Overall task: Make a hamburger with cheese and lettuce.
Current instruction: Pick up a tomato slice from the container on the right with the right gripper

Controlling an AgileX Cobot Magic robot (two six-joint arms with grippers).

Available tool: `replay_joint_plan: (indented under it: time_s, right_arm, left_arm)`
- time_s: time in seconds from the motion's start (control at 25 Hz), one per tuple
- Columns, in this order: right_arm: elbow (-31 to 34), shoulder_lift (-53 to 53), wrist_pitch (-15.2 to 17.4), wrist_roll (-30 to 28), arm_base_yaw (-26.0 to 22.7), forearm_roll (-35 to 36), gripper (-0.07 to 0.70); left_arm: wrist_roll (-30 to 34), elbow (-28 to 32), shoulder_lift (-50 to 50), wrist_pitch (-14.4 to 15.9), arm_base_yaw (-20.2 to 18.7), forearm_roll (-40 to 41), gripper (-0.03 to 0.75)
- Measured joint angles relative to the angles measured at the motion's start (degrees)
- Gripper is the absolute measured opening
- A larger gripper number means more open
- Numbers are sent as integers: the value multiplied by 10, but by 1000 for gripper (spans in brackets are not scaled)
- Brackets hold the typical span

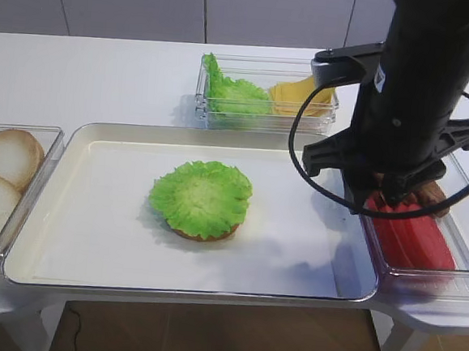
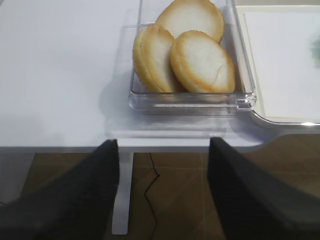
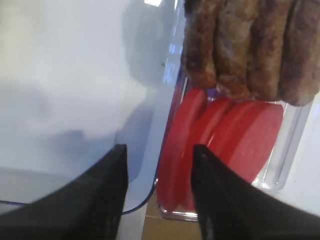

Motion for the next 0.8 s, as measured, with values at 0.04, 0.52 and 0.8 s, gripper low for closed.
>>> replay_joint_plan:
  time_s: [0.04, 0.52, 0.8]
  right_arm:
    - [0, 4, 0, 0, 0, -2, 333]
    - [-1, 28, 0, 3, 0, -16, 323]
    - [-2, 36, -4, 3, 0, -19, 321]
  left_arm:
    - [0, 0, 0, 0, 0, 0, 418]
    - [0, 0, 0, 0, 0, 0, 418]
    - [0, 0, 0, 0, 0, 0, 418]
